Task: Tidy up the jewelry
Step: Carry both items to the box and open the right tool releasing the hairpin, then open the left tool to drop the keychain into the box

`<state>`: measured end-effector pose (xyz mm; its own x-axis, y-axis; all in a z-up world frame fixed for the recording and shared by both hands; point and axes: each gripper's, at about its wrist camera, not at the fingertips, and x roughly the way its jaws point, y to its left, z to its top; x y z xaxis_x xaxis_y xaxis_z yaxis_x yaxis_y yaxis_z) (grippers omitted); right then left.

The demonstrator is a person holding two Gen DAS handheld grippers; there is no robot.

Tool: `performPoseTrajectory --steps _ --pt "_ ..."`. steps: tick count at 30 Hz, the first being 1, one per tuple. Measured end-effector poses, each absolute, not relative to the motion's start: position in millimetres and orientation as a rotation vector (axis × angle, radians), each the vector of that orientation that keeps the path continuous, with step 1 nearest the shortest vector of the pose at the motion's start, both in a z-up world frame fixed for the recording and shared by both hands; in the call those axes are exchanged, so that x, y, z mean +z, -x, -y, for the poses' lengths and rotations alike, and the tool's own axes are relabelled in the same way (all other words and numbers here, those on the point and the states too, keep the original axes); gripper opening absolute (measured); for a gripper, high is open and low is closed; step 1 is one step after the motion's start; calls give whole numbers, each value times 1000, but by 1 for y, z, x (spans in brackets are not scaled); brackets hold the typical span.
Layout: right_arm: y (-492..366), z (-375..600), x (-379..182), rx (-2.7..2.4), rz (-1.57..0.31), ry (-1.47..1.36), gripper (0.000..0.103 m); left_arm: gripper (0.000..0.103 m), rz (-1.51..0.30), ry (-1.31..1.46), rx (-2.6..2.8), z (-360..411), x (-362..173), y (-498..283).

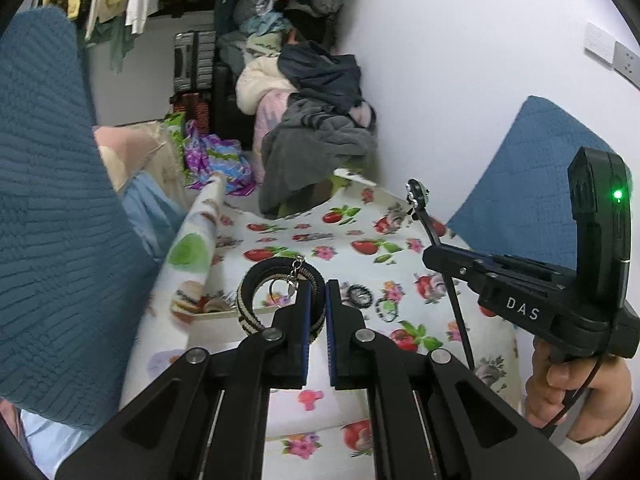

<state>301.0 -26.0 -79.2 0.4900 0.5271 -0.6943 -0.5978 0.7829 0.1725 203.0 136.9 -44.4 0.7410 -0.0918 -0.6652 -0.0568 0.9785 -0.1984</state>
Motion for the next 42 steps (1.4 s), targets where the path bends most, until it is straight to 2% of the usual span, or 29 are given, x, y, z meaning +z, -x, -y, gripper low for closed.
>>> performPoseTrajectory --steps 11,20,29,38,40,42 --pt "-293 -40 -160 732 -908 173 7 7 -842 283 50 -181 -113 -208" --pt "-308 -35 -206 714 -988 188 7 7 -908 355 63 -199 -164 -215" --pt "-312 -23 -232 730 -1040 199 7 7 -963 395 33 -197 -201 -223" --pt "-310 -17 -236 735 -1026 197 7 8 -962 435 -4 -201 -211 -222" --pt "-310 -14 -236 729 -1019 196 7 15 -965 444 -15 -202 -211 -223" --pt "-311 -12 -236 734 -1016 187 7 48 -966 450 -11 -203 -212 -223"
